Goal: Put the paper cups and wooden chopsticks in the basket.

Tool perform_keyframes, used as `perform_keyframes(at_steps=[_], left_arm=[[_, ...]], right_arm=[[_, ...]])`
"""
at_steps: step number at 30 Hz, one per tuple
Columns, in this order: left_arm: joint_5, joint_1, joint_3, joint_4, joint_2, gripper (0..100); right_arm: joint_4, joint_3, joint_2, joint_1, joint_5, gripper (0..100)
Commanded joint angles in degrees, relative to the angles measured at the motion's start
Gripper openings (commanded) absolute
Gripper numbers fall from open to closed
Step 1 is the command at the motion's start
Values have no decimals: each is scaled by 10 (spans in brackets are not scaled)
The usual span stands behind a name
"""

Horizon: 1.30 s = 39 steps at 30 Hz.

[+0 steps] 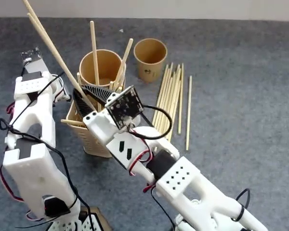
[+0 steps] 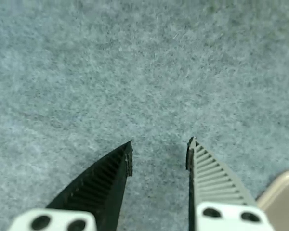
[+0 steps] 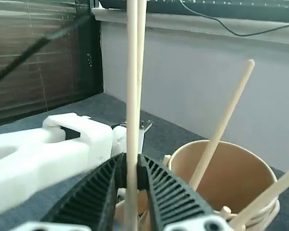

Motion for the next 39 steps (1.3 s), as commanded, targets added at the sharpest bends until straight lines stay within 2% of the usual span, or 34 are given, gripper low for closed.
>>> perform_keyframes(at_steps=[1,14,21,26,29,33,39], left_arm=[[1,6,-2,-7,-28,210],[-4,5,-3,-7,-28,210],[-18,5,-6,-8,-28,210],[-20,6,-6,-8,-28,210],[-20,7,-6,-8,-28,210],[-21,7,-5,-8,-28,210],[-21,7,-3,-8,-28,210]], right_arm=[[-11,-1,8,31,5,5],[-7,58,8,44,7,6],[0,61,-74,109,7,6],[68,73,-142,144,7,6],[93,91,-142,141,5,6],[94,118,-143,98,5,6],[94,19,-127,76,-11,5]])
